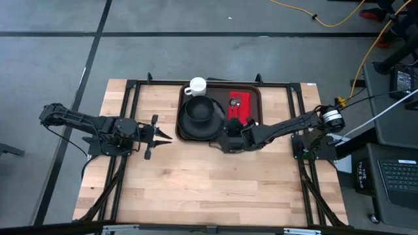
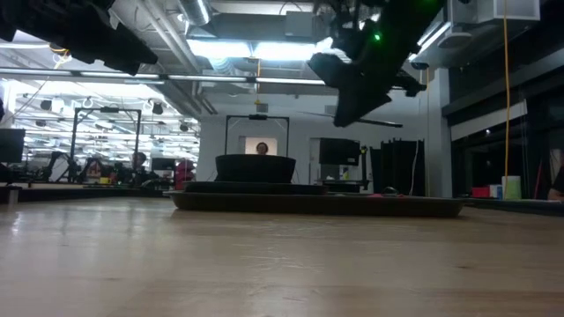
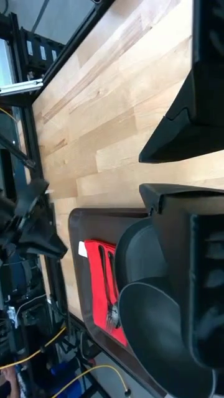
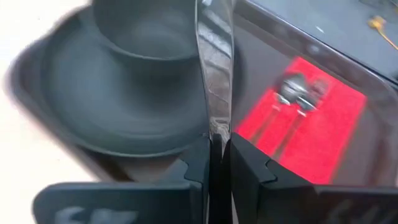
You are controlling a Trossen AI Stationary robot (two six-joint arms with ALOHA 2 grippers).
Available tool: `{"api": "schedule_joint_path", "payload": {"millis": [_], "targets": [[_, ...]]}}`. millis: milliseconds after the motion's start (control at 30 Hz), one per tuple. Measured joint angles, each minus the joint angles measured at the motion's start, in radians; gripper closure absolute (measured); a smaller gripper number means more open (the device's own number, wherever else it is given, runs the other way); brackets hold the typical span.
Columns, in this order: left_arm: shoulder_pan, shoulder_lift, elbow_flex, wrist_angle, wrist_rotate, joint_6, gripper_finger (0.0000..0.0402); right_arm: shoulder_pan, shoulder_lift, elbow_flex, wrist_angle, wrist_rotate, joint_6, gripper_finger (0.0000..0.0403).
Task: Set up tray
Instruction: Put the black table knife on the red table napkin to the right of the black fork
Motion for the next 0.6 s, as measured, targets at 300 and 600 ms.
{"api": "schedule_joint_path", "payload": {"millis": [300, 600], "targets": [[0.000, 0.000, 0.000, -0.005, 0.000, 0.000, 0.0345, -0.107, -0.014, 0.000, -0.159, -0.048, 0.166, 0.0358], [0.000, 0.000, 0.000, -0.005, 0.000, 0.000, 0.0345, -0.281, -0.049, 0.000, -0.161, -0.169, 0.093, 0.0358]]}}
